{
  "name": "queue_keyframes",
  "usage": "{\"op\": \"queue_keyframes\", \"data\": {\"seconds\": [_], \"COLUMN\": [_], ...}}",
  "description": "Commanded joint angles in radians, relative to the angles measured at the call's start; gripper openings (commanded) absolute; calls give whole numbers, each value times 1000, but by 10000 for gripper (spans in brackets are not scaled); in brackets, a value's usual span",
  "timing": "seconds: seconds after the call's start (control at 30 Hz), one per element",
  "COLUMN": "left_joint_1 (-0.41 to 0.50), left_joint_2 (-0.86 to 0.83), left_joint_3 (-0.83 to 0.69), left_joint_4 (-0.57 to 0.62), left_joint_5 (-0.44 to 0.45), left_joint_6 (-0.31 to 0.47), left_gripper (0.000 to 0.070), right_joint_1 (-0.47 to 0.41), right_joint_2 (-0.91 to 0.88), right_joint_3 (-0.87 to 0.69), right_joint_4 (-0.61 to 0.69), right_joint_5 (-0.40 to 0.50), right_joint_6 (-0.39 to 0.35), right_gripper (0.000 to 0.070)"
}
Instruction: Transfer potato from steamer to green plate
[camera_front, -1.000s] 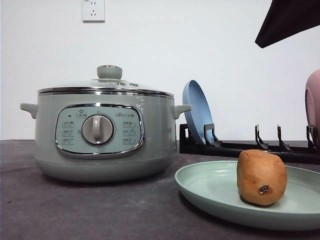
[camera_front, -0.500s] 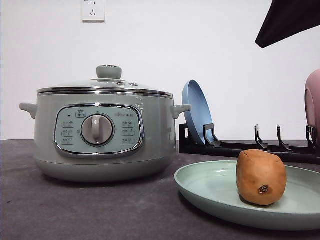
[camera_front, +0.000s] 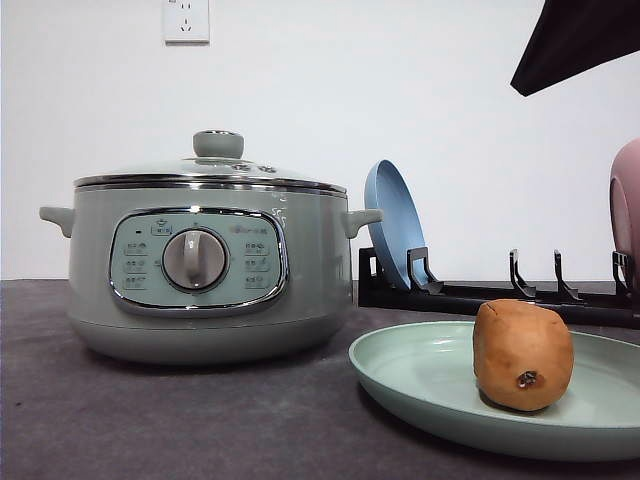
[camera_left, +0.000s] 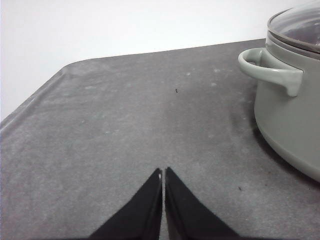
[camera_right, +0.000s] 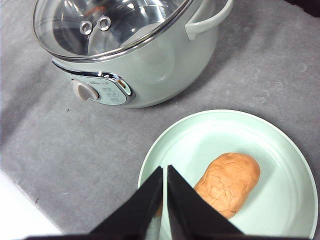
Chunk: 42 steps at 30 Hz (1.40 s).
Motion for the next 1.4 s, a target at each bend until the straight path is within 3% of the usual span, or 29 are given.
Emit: {"op": "queue_keyframes", "data": {"seconds": [0.0,0.77,0.83,0.97,1.13,1.37], "left_joint_1": [1,1,1,1,1,1], "left_joint_2": [-2,-2,-2,-2,-2,-2], "left_joint_3": [-21,-20,-20,-20,-20,-20], "left_joint_4": [-5,-5,-5,-5,-5,-5], "left_joint_5": [-3,-3,-3,-3,-3,-3], "left_joint_6": [-2,-2,-2,-2,-2,-2], "left_gripper": [0,0,0,0,0,0], "right_joint_1": [7,7,-7,-85,-259,-491], "right_joint_2": [5,5,-4,-56,-186,-425], "right_joint_3": [14,13,14,3,-92,-349], "right_joint_4": [11,11,17,73,242,533], "right_joint_5": [0,0,25,106,106,102], "right_joint_6": [-11,-11,-49,-104,-142,-168], "right_gripper": [0,0,0,0,0,0]}}
